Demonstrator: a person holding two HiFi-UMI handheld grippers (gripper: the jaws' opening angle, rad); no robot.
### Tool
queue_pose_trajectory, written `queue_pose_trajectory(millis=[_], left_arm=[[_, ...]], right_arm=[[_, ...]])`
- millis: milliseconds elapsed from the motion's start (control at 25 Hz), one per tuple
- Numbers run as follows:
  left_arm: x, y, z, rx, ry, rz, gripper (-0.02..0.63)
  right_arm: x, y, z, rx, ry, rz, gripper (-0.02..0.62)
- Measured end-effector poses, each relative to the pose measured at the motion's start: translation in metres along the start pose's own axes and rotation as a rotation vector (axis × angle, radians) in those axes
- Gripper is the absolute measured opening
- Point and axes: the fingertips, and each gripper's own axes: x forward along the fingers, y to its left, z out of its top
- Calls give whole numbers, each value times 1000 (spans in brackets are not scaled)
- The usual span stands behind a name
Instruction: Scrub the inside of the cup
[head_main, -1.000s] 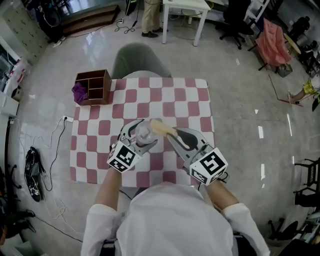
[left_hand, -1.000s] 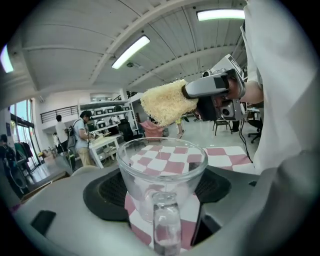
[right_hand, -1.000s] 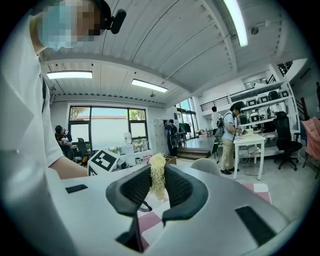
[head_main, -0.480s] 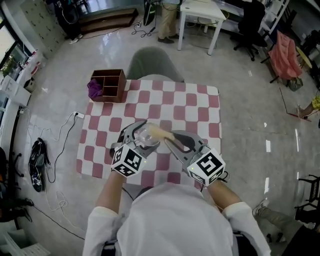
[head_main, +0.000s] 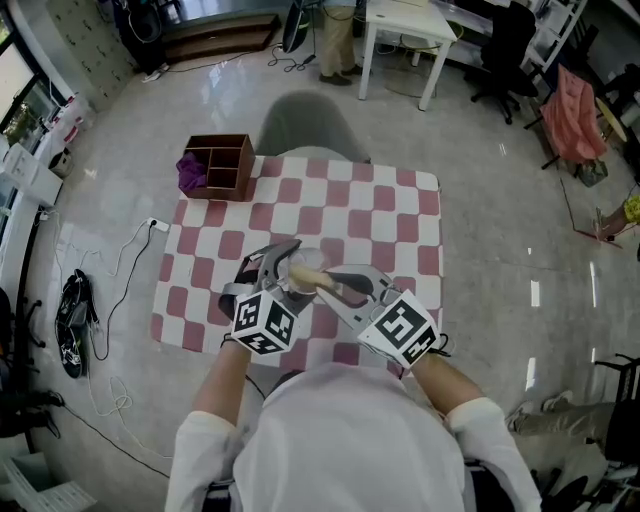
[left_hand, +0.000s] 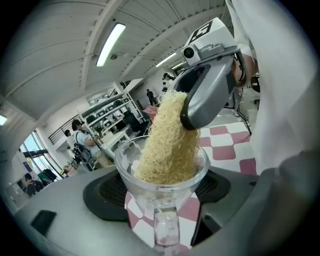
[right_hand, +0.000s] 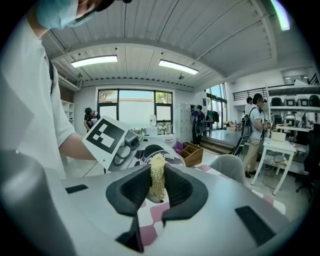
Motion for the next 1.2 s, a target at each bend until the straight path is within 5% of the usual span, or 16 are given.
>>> queue_pose_trajectory(millis=[440, 800, 1200], left_arm=[[-1, -9, 4, 40, 12, -7, 383], [3, -17, 1, 69, 26, -17, 383], [-1, -25, 1, 67, 15, -28, 383]], right_arm=[[-4, -26, -5, -20, 73, -62, 89], [6, 2, -12, -1, 114, 38, 87], [1, -19, -13, -20, 160, -45, 87]])
